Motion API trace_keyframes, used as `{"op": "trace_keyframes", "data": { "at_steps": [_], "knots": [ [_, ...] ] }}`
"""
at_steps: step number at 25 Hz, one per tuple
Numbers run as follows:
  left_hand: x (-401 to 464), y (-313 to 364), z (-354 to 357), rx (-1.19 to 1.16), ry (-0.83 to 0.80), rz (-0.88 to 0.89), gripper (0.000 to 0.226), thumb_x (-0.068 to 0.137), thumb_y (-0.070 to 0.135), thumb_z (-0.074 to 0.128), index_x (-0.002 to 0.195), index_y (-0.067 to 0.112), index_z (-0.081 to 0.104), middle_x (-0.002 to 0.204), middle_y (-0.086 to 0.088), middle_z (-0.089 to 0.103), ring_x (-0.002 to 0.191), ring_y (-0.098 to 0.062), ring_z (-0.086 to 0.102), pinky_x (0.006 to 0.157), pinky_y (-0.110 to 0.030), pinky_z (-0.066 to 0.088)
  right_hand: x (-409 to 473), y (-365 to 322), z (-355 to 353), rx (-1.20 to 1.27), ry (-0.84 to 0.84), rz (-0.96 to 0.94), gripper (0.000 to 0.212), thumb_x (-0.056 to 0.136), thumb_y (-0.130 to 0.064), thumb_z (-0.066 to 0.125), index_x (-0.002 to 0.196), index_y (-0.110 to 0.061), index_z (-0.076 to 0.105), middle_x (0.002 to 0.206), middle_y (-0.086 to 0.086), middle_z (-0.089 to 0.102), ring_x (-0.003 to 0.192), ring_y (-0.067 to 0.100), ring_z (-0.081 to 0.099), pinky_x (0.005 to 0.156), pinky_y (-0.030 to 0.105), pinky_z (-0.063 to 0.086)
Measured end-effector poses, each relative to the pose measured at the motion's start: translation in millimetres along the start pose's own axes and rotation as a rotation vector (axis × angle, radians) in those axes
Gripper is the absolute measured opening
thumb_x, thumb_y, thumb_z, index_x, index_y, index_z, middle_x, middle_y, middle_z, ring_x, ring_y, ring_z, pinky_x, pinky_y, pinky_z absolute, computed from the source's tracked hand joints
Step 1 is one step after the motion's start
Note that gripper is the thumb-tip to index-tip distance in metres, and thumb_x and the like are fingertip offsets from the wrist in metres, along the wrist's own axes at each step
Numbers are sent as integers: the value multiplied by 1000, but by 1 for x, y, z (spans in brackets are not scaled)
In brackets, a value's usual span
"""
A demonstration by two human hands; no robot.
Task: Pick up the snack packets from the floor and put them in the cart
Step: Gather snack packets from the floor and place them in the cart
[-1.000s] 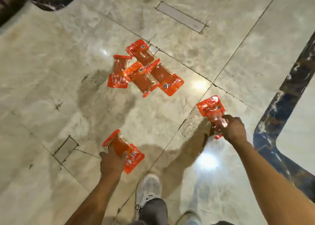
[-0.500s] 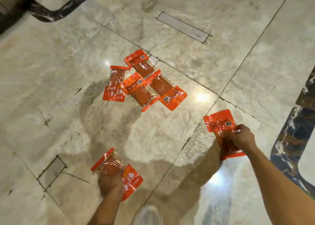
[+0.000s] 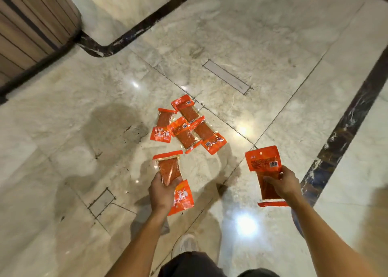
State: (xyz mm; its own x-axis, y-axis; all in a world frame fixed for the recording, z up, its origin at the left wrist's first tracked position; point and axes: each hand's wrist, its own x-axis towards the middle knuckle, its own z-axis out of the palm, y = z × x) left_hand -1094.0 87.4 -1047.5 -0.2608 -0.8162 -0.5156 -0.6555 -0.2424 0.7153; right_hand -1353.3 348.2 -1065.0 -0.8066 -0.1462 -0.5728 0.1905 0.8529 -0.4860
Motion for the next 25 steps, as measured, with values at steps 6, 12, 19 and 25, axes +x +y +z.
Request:
{"op": "trace_keyframes", "data": {
  "at_steps": [6,12,19,25],
  "knots": [
    [-129,200,-122,9,-201,101,35,73,33,88,99,21,67,90,8,74,85,-17,72,72,-30,54,-196,-141,-156,156,39,-11,53,85,-30,79,128,-9,58,122,17,70,105,38,68,94,51,55],
    [-262,360,-211,60,-446,326,60,75,33,87,128,24,59,115,7,71,103,-12,67,88,-30,53,-374,-223,-293,270,140,-11,44,79,-25,84,118,-17,65,110,13,75,95,33,70,92,49,57],
    [-365,467,-234,46,-636,469,50,70,39,89,111,24,63,105,4,73,89,-11,70,76,-34,59,-513,-230,-370,496,403,23,36,63,-29,90,89,-27,65,87,-1,76,83,26,74,84,50,60],
    [-452,459,-255,57,-951,546,72,54,62,86,114,30,62,107,8,74,92,-14,74,85,-44,62,-639,-211,-371,694,716,127,37,68,-27,90,99,-21,70,86,-2,77,79,19,73,78,40,60]
  ]
}}
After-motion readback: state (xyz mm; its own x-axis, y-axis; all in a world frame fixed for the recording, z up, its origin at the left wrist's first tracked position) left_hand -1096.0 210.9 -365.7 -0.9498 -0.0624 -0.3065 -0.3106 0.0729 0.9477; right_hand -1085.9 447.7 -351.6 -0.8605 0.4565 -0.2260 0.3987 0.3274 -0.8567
